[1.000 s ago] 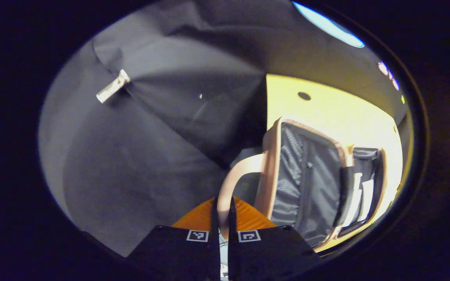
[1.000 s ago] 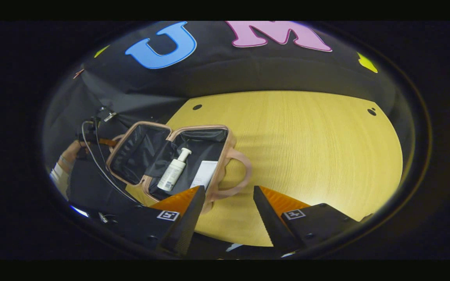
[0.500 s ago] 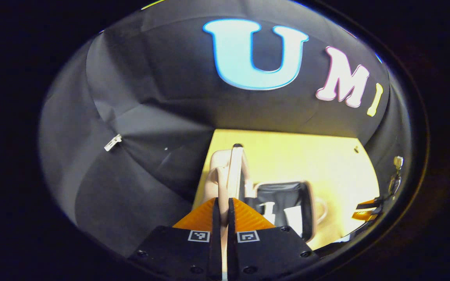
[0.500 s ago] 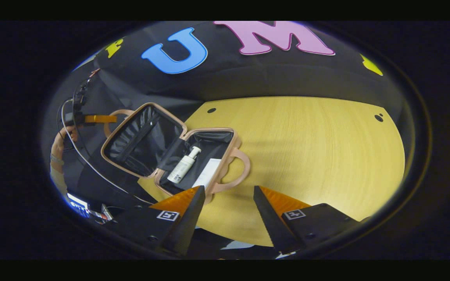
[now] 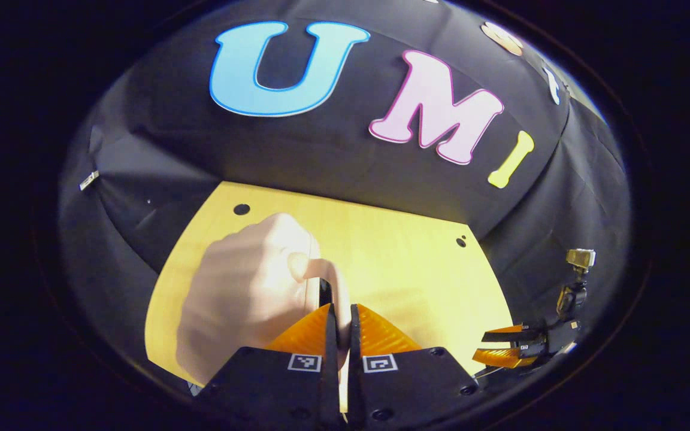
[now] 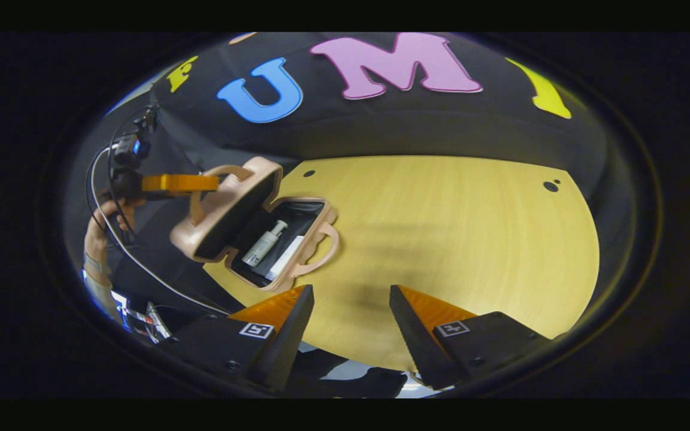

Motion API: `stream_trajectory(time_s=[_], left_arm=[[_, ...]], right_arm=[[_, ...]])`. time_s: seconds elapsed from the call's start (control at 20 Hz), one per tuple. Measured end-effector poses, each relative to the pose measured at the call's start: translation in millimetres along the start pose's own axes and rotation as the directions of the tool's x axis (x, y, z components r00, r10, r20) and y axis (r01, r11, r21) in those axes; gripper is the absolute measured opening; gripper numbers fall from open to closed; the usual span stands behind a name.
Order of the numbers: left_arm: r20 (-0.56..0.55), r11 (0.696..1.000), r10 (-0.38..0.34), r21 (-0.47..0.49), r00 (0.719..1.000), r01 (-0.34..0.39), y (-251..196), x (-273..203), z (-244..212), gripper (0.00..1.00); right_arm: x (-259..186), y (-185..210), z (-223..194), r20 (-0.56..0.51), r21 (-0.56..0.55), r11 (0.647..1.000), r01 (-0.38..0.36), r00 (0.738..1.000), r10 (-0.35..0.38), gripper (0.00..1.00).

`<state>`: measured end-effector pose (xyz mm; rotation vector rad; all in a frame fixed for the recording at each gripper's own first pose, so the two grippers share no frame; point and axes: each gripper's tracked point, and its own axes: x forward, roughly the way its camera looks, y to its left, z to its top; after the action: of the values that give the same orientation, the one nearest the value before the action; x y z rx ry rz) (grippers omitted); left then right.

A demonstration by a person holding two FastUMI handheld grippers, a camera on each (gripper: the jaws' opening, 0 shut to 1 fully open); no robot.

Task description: First open the suitcase, pack the skin care products into it, and then close the suitcase.

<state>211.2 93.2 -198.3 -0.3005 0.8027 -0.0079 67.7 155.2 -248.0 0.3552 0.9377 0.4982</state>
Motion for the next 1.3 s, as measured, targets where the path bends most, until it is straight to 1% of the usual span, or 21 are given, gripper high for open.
stream_trajectory(time_s=[0.05, 0.1, 0.2, 0.3, 0.4, 0.55, 0.65, 0.7, 0.75, 0.8, 0.85, 0.9, 0.95, 1.0, 1.05, 1.1, 1.2, 1.25, 1.3], left_arm=[[-0.014, 1.000, -0.007, -0.014, 1.000, 0.007, -13.7, 18.5, -13.1, 0.11], [-0.042, 1.000, -0.010, -0.011, 0.999, 0.010, -17.8, 41.9, -27.3, 0.11], [-0.104, 0.999, 0.026, 0.021, 0.994, -0.024, -20.7, 74.8, -56.7, 0.11], [-0.142, 0.997, 0.057, 0.061, 0.988, -0.049, -24.8, 96.6, -79.9, 0.11], [-0.184, 0.998, 0.054, 0.043, 0.981, -0.047, -28.0, 115.0, -98.0, 0.11], [-0.182, 1.000, 0.021, 0.026, 0.983, -0.017, -34.3, 131.3, -103.9, 0.14], [-0.154, 1.000, 0.018, 0.015, 0.988, -0.016, -35.9, 138.9, -100.8, 0.19], [-0.143, 1.000, 0.002, 0.010, 0.990, -0.001, -39.8, 137.6, -97.1, 0.24], [-0.129, 1.000, -0.011, 0.016, 0.992, 0.013, -42.5, 135.0, -95.2, 0.22], [-0.102, 0.999, -0.001, 0.039, 0.995, 0.005, -41.4, 133.7, -89.5, 0.49], [-0.075, 0.998, 0.011, 0.065, 0.997, -0.006, -39.7, 133.5, -83.0, 0.55], [-0.044, 0.997, 0.013, 0.078, 0.999, -0.010, -40.1, 131.3, -76.2, 0.69], [-0.008, 0.998, 0.029, 0.060, 1.000, -0.029, -42.4, 127.8, -68.6, 0.79], [0.018, 0.997, 0.056, 0.046, 0.998, -0.057, -42.9, 127.2, -62.3, 0.92], [0.043, 0.997, 0.056, 0.042, 0.998, -0.057, -46.9, 123.7, -55.5, 0.98], [0.077, 0.998, 0.039, 0.050, 0.996, -0.043, -51.9, 115.6, -50.2, 0.97], [0.152, 0.995, 0.014, 0.095, 0.988, -0.029, -60.4, 92.2, -38.2, 0.97], [0.195, 0.992, 0.000, 0.121, 0.981, -0.025, -65.1, 83.2, -30.0, 0.92], [0.237, 0.990, -0.014, 0.141, 0.971, -0.020, -70.6, 71.9, -21.5, 0.97]], right_arm=[[-3.3, -6.3, -8.3, -0.020, 0.013, 1.000, 0.005, 1.000, -0.005, 0.82], [-10.0, -13.4, -12.0, -0.032, 0.010, 1.000, 0.016, 0.999, -0.016, 0.82], [-20.7, -33.7, -11.0, -0.042, -0.005, 0.998, 0.056, 0.998, -0.056, 0.82], [-27.5, -45.5, -12.0, -0.055, 0.003, 0.997, 0.077, 0.995, -0.077, 0.82], [-28.5, -52.4, -6.5, -0.053, 0.002, 0.996, 0.086, 0.995, -0.086, 0.82], [-24.1, -59.8, 3.5, -0.007, -0.012, 0.994, 0.109, 0.994, -0.109, 0.82], [-18.8, -66.3, 4.6, 0.013, -0.009, 0.991, 0.135, 0.991, -0.135, 0.83], [-16.7, -66.0, 7.4, 0.028, -0.006, 0.990, 0.139, 0.990, -0.139, 0.84], [-13.5, -65.4, 7.9, 0.031, -0.015, 0.989, 0.145, 0.989, -0.145, 0.73], [-9.0, -65.7, 10.2, 0.031, -0.023, 0.987, 0.156, 0.987, -0.156, 0.87], [-4.9, -66.3, 13.6, 0.034, -0.018, 0.986, 0.169, 0.985, -0.168, 0.80], [-0.6, -66.1, 18.3, 0.043, -0.001, 0.983, 0.182, 0.982, -0.182, 0.84], [5.0, -66.0, 23.9, 0.058, 0.018, 0.979, 0.203, 0.977, -0.204, 0.98], [5.4, -71.0, 27.8, 0.086, 0.030, 0.969, 0.244, 0.966, -0.246, 0.99], [7.4, -75.5, 31.0, 0.102, 0.044, 0.959, 0.280, 0.954, -0.283, 0.89], [10.9, -77.1, 31.1, 0.109, 0.062, 0.952, 0.300, 0.946, -0.306, 0.98], [14.2, -82.3, 35.8, 0.131, 0.066, 0.937, 0.344, 0.927, -0.350, 0.98], [15.9, -88.6, 36.7, 0.138, 0.062, 0.923, 0.380, 0.912, -0.385, 0.98], [16.6, -92.9, 38.6, 0.149, 0.069, 0.912, 0.403, 0.900, -0.409, 0.98]])
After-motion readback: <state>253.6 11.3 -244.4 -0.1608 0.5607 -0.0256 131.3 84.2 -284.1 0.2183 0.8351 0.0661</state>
